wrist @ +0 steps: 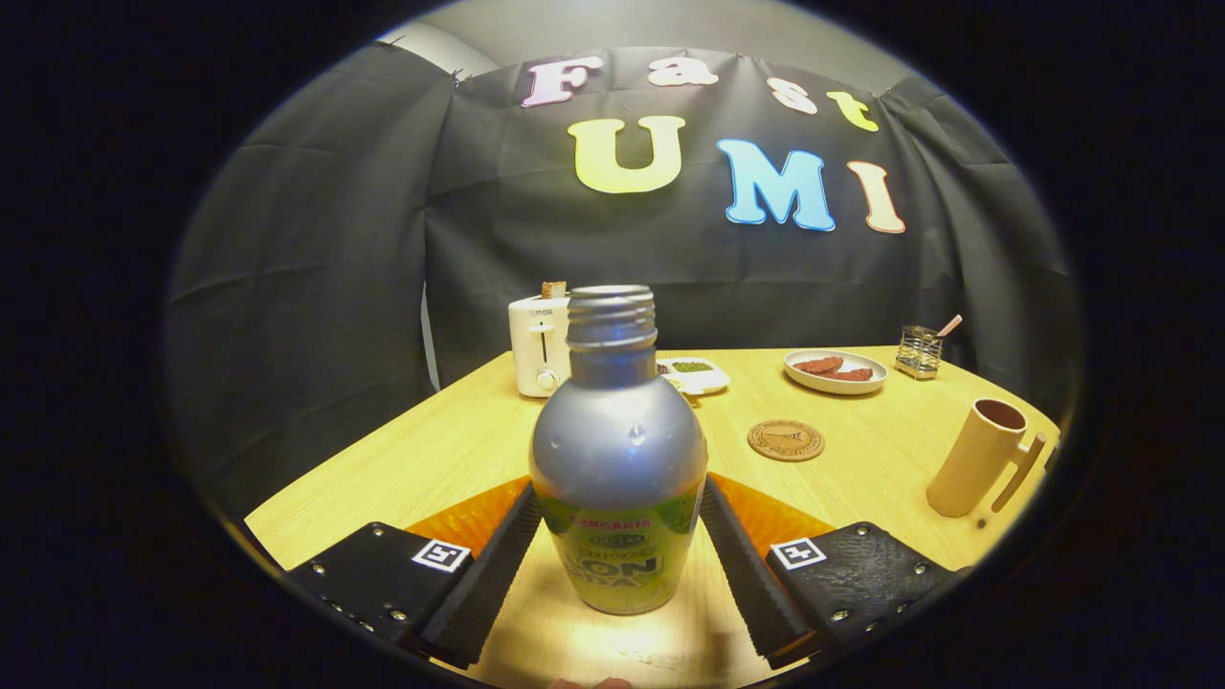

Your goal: Take the bottle from table, then pour the juice into the cup, finally place the bottle on the coaster

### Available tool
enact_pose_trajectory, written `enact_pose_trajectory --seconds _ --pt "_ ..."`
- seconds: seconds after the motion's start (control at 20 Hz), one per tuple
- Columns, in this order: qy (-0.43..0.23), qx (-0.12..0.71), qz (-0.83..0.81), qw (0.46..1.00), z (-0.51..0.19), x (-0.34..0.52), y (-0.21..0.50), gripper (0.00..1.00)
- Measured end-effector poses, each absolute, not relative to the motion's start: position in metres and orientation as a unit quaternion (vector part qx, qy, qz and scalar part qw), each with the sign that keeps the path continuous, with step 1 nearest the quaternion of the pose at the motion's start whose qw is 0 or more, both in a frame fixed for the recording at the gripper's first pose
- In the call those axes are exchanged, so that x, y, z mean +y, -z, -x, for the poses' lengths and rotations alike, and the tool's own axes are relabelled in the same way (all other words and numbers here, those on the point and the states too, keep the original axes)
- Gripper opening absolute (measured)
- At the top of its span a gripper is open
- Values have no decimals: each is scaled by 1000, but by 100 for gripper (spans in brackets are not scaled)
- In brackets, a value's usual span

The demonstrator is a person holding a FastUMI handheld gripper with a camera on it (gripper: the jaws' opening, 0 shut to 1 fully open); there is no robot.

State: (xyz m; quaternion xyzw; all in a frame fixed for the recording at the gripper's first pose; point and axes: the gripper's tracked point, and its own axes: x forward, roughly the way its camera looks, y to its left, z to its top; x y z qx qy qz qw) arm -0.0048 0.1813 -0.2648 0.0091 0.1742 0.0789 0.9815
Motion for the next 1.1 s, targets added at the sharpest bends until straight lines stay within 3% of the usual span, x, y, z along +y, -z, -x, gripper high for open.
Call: enact_pose_trajectory --seconds 0.45,0.65,0.75,1.1 --pt "-91 203 -4 975 14 186 277 99" --pt "-87 207 -4 974 16 182 278 94" --pt "-92 208 -5 974 13 183 278 81" --pt "-114 228 -15 967 7 192 278 75"
